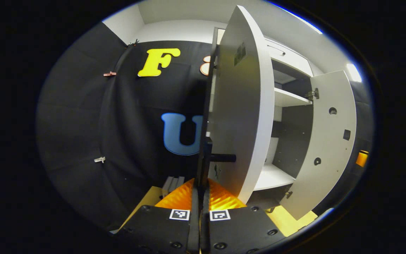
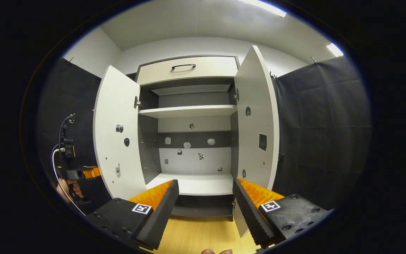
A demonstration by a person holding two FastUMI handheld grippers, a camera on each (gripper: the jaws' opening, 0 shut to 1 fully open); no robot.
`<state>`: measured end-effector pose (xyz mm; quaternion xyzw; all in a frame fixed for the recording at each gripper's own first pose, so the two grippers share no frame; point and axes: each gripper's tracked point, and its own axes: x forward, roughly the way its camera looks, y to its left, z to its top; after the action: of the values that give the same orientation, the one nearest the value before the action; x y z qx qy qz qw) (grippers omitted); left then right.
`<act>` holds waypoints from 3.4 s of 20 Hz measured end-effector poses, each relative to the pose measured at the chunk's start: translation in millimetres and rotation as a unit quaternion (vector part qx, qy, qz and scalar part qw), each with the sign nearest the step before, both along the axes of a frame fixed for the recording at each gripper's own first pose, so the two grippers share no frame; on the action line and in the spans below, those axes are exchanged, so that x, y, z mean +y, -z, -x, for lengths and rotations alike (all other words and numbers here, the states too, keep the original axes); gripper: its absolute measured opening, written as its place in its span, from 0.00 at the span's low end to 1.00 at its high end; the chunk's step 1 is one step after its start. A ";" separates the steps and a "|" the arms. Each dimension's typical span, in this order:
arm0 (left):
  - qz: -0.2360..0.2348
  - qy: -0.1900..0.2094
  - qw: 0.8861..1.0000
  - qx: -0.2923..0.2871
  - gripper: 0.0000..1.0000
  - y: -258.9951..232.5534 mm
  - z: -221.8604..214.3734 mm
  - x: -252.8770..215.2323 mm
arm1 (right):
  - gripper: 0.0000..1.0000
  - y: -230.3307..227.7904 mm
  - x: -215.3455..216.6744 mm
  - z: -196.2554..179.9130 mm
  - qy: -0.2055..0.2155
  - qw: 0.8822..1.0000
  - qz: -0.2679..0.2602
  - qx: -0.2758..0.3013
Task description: Open the right door of the double-door shoe cabinet with the right hand, and open the left door with the left hand.
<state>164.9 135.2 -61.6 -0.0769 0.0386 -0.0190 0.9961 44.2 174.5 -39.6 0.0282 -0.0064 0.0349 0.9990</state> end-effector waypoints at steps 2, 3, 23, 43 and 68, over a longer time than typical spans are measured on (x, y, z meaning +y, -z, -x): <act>0.006 0.016 1.000 0.002 0.05 0.9 1.5 0.1 | 0.96 2.0 1.5 -0.4 0.000 1.000 0.000 0.002; 0.003 0.020 1.000 0.001 0.05 1.8 2.1 1.3 | 0.96 3.7 2.6 -2.1 0.000 1.000 0.001 0.003; -0.032 0.026 0.999 -0.009 0.10 -7.3 31.1 9.1 | 0.96 2.5 -2.0 1.8 -0.003 1.000 0.002 0.004; -0.037 0.000 0.996 -0.080 0.95 -75.3 87.8 -67.3 | 0.97 -0.1 -26.5 -22.5 -0.009 1.000 -0.007 0.007; -0.024 0.004 0.998 -0.057 0.95 -66.7 71.7 -148.5 | 0.97 -1.2 -36.7 -45.3 -0.026 0.999 -0.021 0.005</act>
<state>93.2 -13.3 5.1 -0.0518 -0.0172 -0.0263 0.9982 89.5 137.8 -38.4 0.0497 -0.0015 0.0606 0.9969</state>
